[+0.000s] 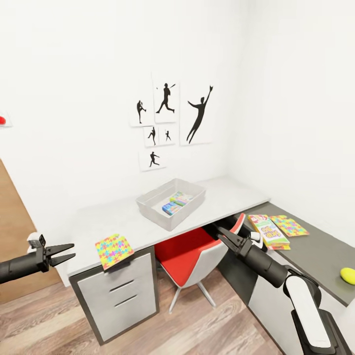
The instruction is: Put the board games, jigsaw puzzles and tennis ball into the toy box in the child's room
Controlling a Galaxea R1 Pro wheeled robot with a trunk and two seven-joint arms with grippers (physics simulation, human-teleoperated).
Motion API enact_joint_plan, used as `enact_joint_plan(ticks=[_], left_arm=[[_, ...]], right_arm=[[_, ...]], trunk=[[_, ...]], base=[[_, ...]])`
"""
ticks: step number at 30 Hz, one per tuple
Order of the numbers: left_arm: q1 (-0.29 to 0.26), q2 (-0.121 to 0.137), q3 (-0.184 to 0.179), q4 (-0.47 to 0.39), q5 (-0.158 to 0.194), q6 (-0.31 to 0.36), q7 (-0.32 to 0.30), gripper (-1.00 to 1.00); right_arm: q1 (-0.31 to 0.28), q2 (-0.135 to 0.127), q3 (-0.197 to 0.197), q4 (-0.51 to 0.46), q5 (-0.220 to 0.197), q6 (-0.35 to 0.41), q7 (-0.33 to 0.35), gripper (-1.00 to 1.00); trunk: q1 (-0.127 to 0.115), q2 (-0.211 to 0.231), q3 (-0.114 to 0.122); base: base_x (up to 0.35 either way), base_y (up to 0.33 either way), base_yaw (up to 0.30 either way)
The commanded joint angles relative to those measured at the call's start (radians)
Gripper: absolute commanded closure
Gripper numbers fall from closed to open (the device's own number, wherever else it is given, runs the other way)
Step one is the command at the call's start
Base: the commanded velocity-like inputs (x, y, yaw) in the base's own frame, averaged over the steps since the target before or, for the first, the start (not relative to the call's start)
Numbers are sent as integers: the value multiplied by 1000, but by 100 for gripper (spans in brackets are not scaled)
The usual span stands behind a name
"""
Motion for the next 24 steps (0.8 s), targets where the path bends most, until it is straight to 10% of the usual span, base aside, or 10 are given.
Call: enact_joint_plan(ticks=[1,24], left_arm=[[-1,-1,0,0,-2,11,-4,-100],[-1,-56,-1,17,-6,21,-4,-100]], right_arm=[[-1,0,-1,-1,-1,6,2,-100],[-1,-1,-5,3,-1,7,8,-100]], trunk=[[0,-1,0],[50,-92,-36]], base=[[0,-5,107],[0,0,30]])
